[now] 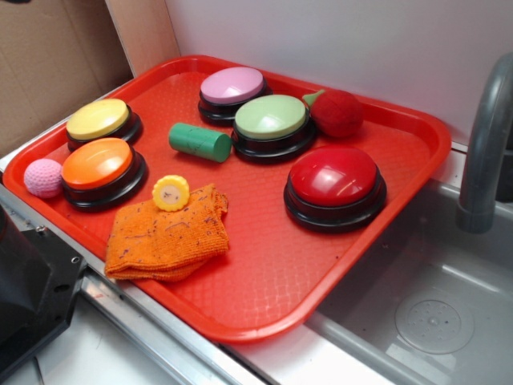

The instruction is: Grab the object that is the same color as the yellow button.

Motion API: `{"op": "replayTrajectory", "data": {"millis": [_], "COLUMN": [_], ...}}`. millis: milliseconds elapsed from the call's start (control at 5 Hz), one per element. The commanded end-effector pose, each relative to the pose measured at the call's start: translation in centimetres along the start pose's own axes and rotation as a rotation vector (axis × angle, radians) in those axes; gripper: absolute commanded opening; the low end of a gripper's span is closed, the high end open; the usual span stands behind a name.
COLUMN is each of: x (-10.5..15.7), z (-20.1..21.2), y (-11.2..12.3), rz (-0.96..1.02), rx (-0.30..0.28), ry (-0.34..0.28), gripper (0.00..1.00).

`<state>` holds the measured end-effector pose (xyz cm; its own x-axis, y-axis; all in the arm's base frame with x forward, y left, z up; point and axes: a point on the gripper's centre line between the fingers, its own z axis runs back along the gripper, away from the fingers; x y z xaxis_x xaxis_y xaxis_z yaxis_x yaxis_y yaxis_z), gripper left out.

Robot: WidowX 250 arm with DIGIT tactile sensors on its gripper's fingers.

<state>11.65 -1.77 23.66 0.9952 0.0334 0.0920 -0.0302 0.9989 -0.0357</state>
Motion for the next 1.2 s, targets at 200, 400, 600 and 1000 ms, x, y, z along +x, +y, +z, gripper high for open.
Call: {"op": "replayTrajectory", "data": {"millis": [200,400,600,1000], "x": [1.2,1.8,2.6,4.4], "z": [-2.3,-5.0,-7.6,-12.9], "y": [0.0,-0.1,0.5,1.1], "rz": [0.218,0.312,0.467,0.708], "rx": [0.022,-0.021,-0.045,0.005], "ry": [0.035,0.052,0.021,0.008], "gripper": [1.00,1.00,1.00,1.00]}}
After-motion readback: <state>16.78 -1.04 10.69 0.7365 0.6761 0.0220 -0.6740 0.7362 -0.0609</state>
